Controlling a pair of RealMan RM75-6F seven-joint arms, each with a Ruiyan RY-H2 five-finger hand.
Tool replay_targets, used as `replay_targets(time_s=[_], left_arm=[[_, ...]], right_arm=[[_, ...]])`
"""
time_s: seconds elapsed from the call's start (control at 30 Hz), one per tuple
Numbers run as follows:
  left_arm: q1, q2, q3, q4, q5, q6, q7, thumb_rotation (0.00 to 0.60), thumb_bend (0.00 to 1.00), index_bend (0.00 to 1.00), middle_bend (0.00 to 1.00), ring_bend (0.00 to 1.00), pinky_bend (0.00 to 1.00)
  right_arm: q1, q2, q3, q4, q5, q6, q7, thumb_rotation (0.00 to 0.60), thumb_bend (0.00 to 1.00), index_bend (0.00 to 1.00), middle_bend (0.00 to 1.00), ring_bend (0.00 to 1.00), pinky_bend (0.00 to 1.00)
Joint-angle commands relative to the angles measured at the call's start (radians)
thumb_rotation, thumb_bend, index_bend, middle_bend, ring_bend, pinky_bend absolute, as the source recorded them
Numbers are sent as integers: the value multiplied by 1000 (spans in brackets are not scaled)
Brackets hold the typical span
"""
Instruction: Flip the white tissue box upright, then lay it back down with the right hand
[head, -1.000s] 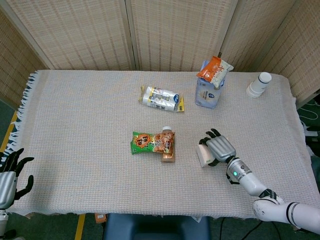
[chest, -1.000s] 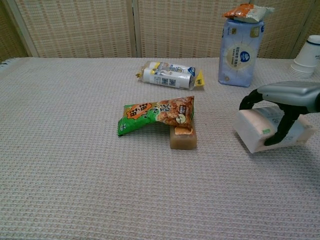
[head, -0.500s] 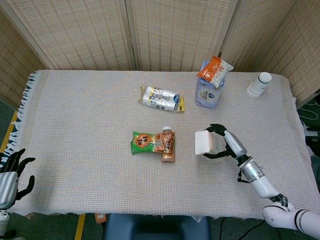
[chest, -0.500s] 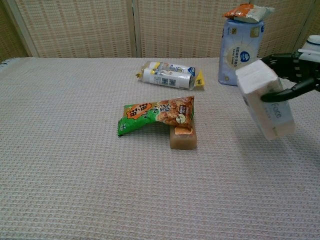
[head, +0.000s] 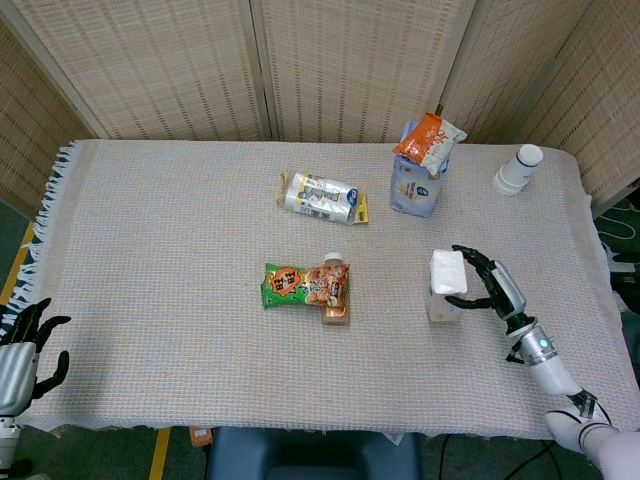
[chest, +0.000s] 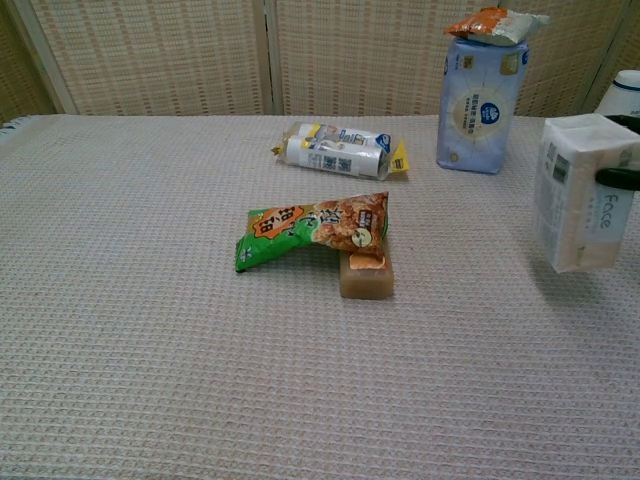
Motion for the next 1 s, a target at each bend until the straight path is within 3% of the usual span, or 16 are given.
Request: replay_targets(time_s=[0.03,0.3,0.6,1.0], left_arm=[[-2,-2,0,2,-4,-5,2,600,484,264,0,0,244],[-3,-3,-3,7,-15,-11,0,600,483,265,0,0,245],[-5,-4,-3,8,-20,-14,3,600,484,266,0,0,246],[-3,-2,-1,0,-10,-6,3,600,484,269,0,0,245]], right_arm=[[-1,-49,-12,58,-14,19,-40,600,110,451,419,275,0],[-3,-99,-11,112,3,7,-164,600,120,450,419,275,0],[-20,-116,-29,163,9,-23,-141,600,123,450,419,275,0],[-38,-10,-88,124,-28,-31,-130,600,126,450,419,275,0]])
